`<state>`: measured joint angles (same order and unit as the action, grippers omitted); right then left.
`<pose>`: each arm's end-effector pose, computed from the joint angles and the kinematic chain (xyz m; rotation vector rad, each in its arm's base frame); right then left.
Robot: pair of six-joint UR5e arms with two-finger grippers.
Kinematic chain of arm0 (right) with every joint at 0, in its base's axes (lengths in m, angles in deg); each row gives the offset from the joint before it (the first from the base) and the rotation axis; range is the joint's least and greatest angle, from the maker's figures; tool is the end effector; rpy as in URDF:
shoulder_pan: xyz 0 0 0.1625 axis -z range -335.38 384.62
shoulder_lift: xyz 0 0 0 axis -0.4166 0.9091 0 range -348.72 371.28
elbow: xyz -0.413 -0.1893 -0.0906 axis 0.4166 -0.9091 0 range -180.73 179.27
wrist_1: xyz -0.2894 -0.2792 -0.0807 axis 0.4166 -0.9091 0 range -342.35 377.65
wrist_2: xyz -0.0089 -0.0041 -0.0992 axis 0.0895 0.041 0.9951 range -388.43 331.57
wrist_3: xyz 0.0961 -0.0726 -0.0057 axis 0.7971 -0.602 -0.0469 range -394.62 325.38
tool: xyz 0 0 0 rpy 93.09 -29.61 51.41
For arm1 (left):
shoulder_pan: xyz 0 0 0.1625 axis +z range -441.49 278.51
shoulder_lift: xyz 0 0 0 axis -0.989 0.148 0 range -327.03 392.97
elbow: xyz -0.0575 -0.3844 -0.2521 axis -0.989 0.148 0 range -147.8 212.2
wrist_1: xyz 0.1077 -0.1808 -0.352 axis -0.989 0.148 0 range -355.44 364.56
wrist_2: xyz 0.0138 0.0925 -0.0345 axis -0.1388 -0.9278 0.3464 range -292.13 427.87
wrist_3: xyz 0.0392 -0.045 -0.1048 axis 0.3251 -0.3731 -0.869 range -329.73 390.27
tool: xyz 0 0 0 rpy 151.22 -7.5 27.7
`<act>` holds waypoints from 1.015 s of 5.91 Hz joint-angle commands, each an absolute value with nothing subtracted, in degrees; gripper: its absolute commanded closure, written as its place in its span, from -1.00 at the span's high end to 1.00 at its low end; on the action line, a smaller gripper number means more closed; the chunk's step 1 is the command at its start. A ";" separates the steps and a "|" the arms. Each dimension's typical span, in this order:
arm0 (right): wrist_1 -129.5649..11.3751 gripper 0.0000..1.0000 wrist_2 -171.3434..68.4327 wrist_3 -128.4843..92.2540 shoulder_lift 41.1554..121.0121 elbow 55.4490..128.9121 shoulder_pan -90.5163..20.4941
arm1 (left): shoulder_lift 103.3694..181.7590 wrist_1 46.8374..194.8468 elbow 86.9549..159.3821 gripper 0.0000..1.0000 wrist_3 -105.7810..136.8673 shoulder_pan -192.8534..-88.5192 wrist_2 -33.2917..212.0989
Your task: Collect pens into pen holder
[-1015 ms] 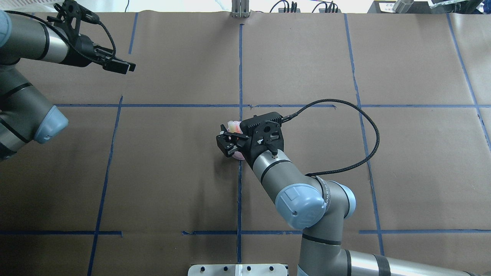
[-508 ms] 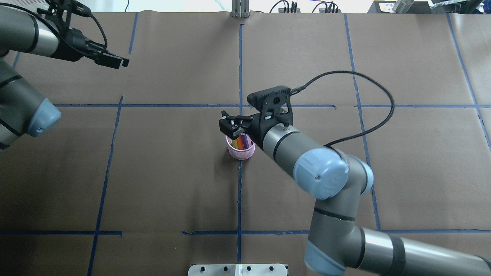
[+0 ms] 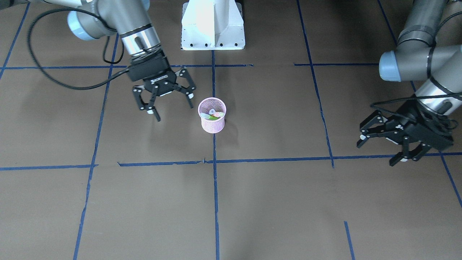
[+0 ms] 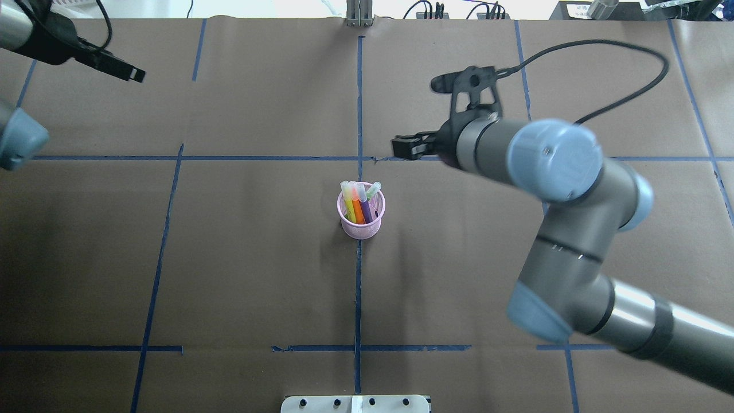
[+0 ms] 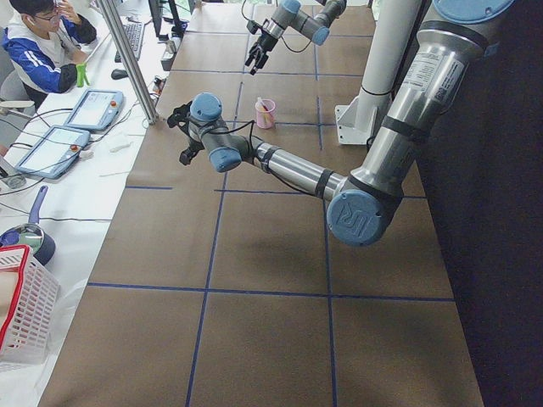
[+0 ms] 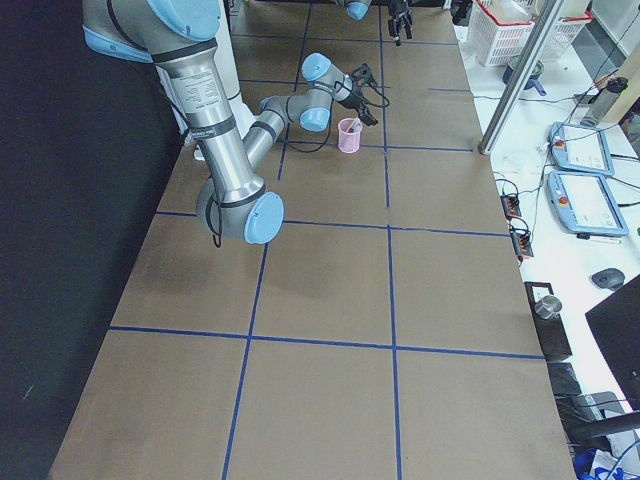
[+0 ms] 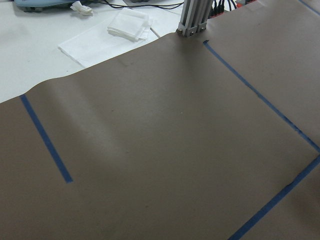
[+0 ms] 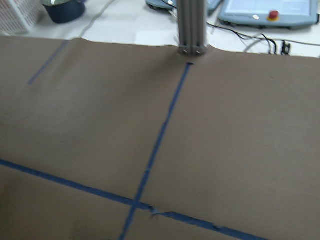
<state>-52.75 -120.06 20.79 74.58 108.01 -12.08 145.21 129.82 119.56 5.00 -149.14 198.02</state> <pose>-0.4288 -0.4816 0.2605 0.6409 -0.9370 0.0166 0.2048 -0.6440 0.4328 0.5772 0.9594 0.2894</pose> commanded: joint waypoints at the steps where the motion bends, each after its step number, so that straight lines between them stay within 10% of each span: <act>1: -68.76 1.00 -139.70 17.62 76.31 109.92 -26.28 | 144.86 119.57 119.56 1.00 8.45 -156.34 200.85; 6: -70.50 1.00 -161.94 -28.90 100.35 106.42 -53.39 | 143.54 88.95 108.99 1.00 37.13 -176.28 204.87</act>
